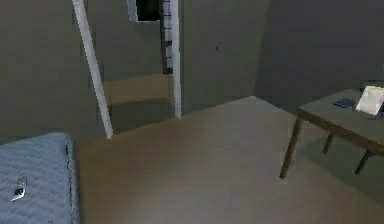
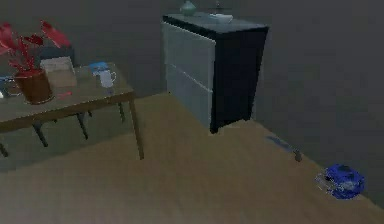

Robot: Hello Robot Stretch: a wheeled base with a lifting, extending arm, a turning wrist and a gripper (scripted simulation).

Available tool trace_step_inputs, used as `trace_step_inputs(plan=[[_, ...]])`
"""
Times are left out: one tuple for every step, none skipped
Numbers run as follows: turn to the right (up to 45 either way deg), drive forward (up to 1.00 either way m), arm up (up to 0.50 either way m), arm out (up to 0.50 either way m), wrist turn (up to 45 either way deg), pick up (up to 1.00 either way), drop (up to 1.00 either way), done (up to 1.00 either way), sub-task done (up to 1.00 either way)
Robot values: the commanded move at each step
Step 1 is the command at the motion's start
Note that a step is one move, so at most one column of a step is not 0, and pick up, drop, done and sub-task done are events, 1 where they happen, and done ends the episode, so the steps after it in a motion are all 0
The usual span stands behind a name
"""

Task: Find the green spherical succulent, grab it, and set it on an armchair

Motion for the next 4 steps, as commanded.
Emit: trace_step_inputs(plan=[[0.0, 0.25, 0.0, 0.0, 0.0, 0.0, 0.0, 0.0, 0.0], [-18.0, 0.0, 0.0, 0.0, 0.0, 0.0, 0.0, 0.0, 0.0], [0.0, 1.0, 0.0, 0.0, 0.0, 0.0, 0.0, 0.0, 0.0], [0.0, 1.0, 0.0, 0.0, 0.0, 0.0, 0.0, 0.0, 0.0]])
